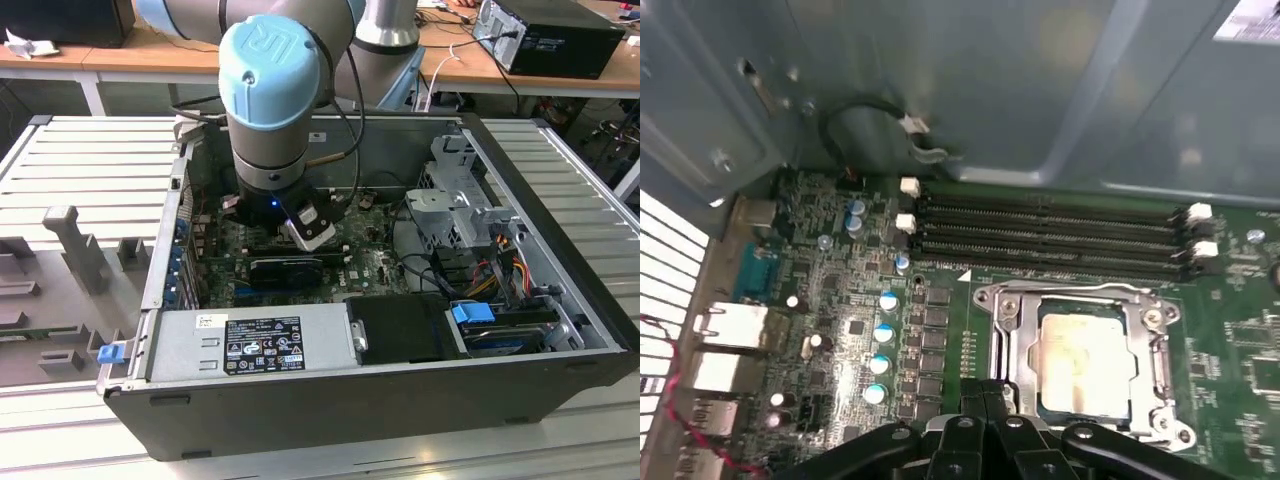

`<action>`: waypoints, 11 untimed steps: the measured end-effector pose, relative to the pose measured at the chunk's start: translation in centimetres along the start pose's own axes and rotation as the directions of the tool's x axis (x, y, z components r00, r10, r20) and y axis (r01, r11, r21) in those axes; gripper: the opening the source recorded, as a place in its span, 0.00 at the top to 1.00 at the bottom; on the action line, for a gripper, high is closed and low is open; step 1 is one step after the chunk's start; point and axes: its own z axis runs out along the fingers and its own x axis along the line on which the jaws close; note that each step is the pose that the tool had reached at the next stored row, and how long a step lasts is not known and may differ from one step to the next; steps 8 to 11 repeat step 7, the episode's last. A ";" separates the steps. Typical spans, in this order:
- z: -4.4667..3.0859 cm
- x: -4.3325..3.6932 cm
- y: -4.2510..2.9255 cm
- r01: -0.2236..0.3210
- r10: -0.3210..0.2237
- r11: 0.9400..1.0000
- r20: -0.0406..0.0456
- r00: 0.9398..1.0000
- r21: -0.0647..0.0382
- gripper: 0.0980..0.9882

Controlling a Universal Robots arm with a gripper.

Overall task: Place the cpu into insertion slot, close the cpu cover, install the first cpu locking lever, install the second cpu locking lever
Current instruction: 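Install the second cpu locking lever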

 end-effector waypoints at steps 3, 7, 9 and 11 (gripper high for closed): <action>-0.98 -0.04 0.37 0.000 0.000 1.000 0.000 1.000 0.000 0.99; -1.17 -0.04 0.45 0.000 0.000 1.000 0.000 1.000 -0.001 0.99; -1.17 -0.04 0.45 0.000 0.000 1.000 0.000 1.000 -0.001 0.99; -1.17 -0.04 0.45 0.000 0.000 1.000 0.000 1.000 -0.001 0.99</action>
